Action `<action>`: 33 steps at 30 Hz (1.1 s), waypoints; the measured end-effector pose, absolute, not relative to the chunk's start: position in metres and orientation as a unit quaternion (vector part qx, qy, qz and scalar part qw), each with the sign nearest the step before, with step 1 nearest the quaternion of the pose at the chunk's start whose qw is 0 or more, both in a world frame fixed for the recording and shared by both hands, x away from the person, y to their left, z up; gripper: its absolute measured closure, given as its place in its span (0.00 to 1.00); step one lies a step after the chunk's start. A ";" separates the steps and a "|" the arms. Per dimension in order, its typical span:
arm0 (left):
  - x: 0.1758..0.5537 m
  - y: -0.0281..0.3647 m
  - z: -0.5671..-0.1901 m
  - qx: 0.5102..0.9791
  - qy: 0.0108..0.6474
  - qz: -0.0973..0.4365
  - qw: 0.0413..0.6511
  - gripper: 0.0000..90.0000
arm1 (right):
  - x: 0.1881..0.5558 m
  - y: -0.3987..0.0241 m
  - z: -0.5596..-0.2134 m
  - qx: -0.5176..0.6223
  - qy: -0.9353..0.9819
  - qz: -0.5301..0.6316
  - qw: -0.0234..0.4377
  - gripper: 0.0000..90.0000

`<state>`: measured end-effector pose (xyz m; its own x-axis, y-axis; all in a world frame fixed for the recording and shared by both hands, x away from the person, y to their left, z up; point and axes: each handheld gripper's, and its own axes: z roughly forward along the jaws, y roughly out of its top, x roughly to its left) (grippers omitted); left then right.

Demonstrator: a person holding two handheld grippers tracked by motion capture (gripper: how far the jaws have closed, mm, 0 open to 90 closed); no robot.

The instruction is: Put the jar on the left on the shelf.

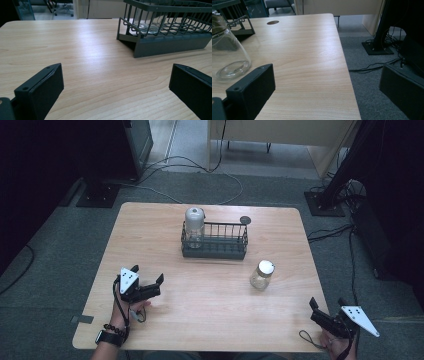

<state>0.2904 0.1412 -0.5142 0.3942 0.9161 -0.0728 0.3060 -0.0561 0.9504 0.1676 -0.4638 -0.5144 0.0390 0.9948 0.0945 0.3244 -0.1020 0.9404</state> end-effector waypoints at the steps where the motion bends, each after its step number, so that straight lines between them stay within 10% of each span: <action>1: 0.289 0.145 -0.514 0.661 0.463 0.302 0.507 0.00 | 0.168 -0.464 -0.514 0.606 0.544 0.429 0.391 0.00; 33: 0.258 0.197 -0.514 0.642 0.487 0.325 0.495 0.00 | 0.168 -0.463 -0.514 0.608 0.543 0.425 0.393 0.00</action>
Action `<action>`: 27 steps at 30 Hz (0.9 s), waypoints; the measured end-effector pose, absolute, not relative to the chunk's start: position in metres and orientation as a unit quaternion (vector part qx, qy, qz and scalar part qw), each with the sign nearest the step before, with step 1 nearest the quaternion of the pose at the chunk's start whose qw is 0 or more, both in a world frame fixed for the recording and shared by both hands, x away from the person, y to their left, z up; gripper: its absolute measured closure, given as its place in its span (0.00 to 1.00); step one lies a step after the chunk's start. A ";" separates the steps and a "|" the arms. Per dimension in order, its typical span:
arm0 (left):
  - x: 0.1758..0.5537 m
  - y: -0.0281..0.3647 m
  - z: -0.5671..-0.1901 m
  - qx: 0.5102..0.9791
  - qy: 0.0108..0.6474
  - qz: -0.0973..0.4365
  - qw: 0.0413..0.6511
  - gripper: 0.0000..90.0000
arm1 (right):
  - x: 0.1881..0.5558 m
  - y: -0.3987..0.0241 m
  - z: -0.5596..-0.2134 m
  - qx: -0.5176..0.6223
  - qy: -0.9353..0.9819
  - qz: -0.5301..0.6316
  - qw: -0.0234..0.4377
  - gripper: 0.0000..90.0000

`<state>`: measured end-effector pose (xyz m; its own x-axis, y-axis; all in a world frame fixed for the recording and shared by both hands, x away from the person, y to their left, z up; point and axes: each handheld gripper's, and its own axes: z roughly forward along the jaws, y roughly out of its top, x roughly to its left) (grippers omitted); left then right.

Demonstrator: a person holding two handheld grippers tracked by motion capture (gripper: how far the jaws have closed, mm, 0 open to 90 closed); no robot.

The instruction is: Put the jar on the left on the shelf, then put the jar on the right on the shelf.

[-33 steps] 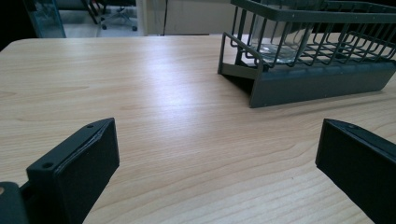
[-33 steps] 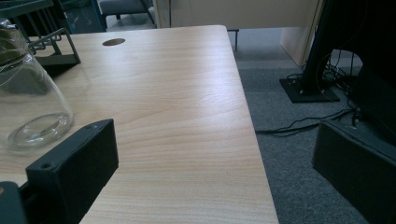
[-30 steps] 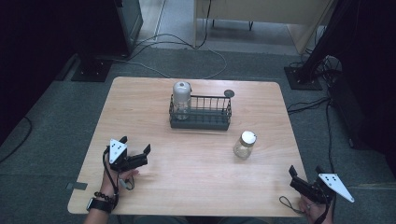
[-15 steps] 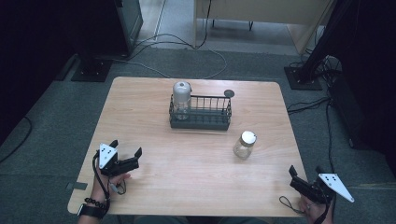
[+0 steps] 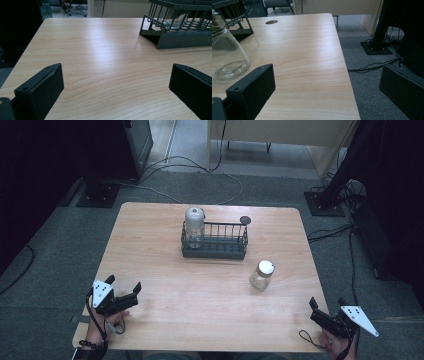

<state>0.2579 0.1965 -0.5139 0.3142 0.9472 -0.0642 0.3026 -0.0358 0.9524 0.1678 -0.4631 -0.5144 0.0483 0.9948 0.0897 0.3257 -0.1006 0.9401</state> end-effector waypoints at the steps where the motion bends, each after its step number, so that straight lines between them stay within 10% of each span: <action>1: 0.255 0.201 -0.514 0.637 0.490 0.327 0.497 0.00 | 0.168 -0.463 -0.514 0.608 0.542 0.426 0.393 0.00; 27: 0.240 0.213 -0.515 0.614 0.492 0.363 0.499 0.00 | 0.170 -0.459 -0.514 0.605 0.547 0.412 0.406 0.00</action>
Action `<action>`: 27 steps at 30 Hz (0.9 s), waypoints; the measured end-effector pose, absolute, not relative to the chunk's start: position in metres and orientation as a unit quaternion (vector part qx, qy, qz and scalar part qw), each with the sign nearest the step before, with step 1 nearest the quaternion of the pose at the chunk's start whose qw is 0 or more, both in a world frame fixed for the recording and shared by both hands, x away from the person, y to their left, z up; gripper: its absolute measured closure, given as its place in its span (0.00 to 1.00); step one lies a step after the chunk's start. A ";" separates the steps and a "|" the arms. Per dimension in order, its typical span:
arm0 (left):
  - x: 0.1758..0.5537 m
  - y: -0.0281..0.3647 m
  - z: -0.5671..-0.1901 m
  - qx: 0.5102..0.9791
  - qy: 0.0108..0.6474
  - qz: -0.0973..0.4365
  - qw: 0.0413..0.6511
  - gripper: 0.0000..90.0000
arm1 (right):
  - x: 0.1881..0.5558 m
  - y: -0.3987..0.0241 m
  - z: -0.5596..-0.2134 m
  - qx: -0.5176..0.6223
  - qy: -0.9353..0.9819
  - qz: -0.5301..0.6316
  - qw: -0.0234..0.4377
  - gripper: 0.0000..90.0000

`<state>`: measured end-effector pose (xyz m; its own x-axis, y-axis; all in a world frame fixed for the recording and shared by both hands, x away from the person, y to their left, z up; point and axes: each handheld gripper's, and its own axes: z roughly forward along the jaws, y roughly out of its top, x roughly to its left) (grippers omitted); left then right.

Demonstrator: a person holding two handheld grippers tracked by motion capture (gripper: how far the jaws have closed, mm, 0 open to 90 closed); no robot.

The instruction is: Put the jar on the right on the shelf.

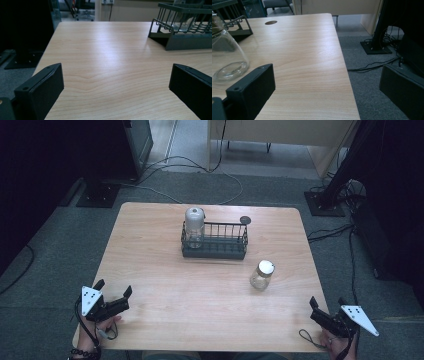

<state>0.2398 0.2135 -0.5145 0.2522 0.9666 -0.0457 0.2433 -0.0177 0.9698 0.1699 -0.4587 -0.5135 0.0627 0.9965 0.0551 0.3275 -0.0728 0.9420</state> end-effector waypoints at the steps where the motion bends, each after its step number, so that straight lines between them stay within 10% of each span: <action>1: 0.240 0.213 -0.515 0.614 0.492 0.362 0.499 0.00 | 0.171 -0.457 -0.513 0.602 0.553 0.404 0.411 0.00; 27: 0.240 0.213 -0.515 0.619 0.486 0.359 0.502 0.00 | 0.186 -0.413 -0.510 0.578 0.576 0.418 0.399 0.00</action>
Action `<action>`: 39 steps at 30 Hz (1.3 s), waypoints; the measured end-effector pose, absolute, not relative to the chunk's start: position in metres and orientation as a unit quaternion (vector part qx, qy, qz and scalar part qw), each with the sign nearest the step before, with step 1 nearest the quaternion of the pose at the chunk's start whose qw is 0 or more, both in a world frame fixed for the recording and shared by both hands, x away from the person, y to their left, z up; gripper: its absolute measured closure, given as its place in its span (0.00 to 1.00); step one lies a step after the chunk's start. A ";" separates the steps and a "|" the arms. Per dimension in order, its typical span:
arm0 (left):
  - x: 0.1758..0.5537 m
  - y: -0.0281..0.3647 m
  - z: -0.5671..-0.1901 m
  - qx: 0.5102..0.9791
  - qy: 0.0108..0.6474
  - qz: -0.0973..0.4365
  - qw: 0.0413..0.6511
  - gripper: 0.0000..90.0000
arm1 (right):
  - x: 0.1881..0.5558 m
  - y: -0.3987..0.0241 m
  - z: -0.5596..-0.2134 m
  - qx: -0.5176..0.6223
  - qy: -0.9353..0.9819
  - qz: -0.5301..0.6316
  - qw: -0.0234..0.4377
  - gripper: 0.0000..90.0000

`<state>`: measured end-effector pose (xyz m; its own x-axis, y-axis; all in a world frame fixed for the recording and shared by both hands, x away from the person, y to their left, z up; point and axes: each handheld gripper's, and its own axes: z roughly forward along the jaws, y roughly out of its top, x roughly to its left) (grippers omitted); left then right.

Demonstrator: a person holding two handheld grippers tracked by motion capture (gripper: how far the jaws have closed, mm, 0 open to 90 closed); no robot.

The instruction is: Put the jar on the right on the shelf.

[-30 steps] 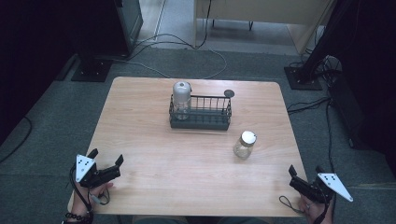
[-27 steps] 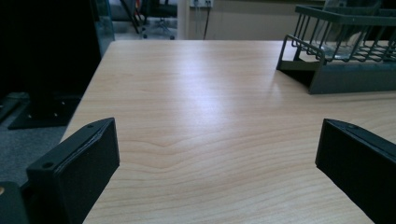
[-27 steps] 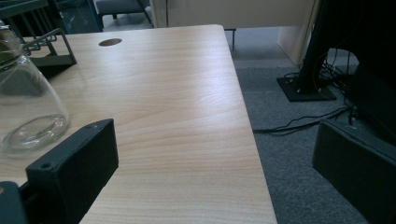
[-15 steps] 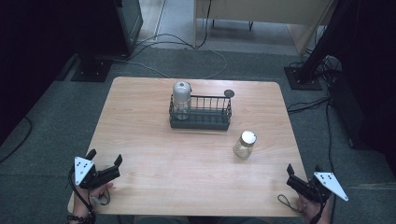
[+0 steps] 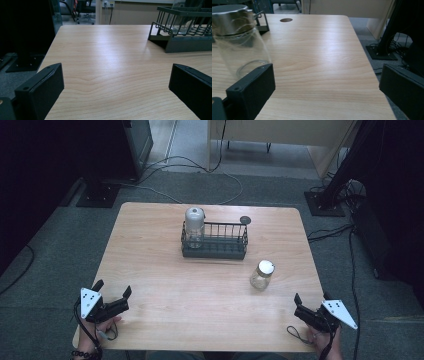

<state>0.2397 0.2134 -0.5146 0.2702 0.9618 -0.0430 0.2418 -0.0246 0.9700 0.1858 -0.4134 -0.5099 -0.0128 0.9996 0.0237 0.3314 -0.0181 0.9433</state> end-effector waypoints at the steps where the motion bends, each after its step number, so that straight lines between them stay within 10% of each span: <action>1: 0.240 0.214 -0.515 0.620 0.485 0.358 0.502 0.00 | 0.186 -0.411 -0.510 0.577 0.578 0.419 0.398 0.00; 39: 0.239 0.214 -0.514 0.626 0.479 0.352 0.505 0.00 | 0.218 -0.355 -0.508 0.536 0.617 0.445 0.366 0.00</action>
